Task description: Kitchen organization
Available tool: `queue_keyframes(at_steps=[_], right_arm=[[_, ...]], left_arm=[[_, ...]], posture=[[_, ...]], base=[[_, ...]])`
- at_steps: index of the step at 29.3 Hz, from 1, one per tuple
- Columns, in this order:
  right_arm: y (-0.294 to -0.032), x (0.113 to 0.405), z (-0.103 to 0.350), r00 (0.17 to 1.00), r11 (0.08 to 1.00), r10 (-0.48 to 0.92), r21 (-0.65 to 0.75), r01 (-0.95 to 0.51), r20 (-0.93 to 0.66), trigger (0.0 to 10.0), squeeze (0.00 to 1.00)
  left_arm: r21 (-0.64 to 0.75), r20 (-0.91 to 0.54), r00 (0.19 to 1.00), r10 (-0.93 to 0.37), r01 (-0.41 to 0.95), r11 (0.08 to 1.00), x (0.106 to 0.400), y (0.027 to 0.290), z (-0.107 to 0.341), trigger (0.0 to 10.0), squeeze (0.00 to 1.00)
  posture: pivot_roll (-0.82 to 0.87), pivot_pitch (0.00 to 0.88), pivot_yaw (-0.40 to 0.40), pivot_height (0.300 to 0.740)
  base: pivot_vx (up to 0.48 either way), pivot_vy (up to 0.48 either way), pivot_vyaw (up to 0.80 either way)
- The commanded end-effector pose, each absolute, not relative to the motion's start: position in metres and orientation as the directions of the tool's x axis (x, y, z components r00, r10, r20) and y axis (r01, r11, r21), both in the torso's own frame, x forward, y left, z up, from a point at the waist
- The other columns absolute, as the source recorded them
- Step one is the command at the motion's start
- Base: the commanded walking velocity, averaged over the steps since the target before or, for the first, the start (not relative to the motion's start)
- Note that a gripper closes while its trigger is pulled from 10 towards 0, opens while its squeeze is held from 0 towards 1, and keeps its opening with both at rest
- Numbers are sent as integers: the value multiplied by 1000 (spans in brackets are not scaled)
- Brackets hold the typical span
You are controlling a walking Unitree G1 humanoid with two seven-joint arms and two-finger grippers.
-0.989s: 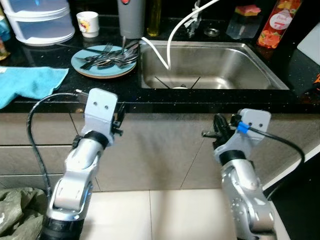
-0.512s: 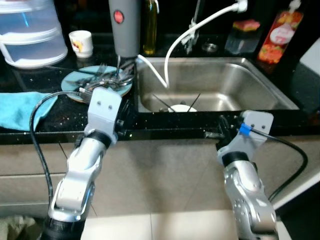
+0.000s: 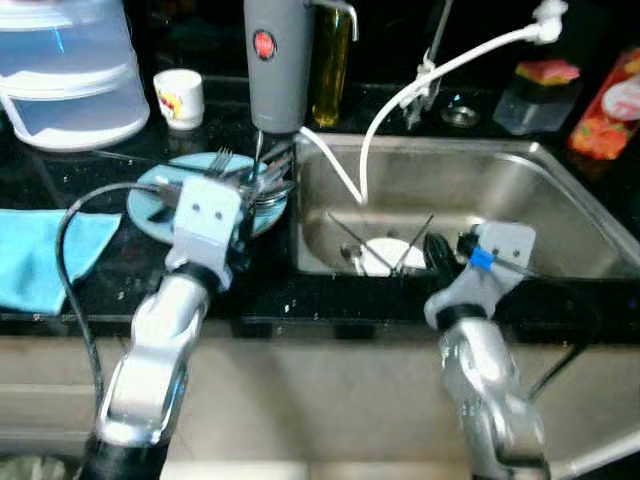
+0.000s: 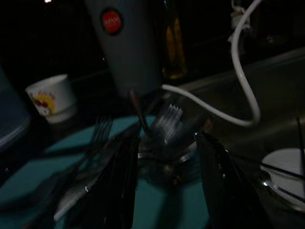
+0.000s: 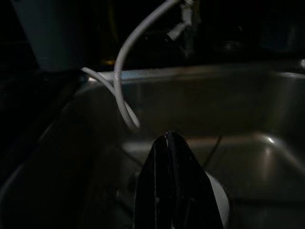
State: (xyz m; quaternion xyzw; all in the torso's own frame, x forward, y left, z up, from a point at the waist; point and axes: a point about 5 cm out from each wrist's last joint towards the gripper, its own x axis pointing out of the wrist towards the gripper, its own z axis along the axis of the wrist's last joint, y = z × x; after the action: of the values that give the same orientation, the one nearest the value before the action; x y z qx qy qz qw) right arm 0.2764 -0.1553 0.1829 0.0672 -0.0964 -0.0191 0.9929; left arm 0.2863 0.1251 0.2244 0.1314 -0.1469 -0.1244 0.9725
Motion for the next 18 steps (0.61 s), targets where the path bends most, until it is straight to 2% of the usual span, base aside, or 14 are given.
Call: queue_keyframes(at_steps=[1,3,11,13,18], right_arm=[[-153,276,184,980,990,-49,142,21,194,10000,0],[-153,275,191,974,991,-51,133,22,222,10000,0],[-156,275,228,927,998,-48,65,25,372,10000,0],[-158,275,244,900,998,-50,47,33,432,10000,0],[-158,274,250,891,999,-46,40,31,452,10000,0]], left_arm=[[331,267,917,-297,203,922,284,124,228,10000,0],[362,267,900,-345,238,901,282,116,233,10000,0],[317,252,869,-426,342,885,281,102,249,10000,0],[274,189,871,-454,397,876,283,97,253,10000,0],[193,103,917,-385,362,912,293,103,256,10000,0]], posture=[[191,36,-50,740],[192,37,-50,740],[193,39,-47,740],[196,41,-46,740],[195,41,-46,740]], base=[[0,0,0],[0,0,0],[0,0,0],[0,0,0],[0,0,0]])
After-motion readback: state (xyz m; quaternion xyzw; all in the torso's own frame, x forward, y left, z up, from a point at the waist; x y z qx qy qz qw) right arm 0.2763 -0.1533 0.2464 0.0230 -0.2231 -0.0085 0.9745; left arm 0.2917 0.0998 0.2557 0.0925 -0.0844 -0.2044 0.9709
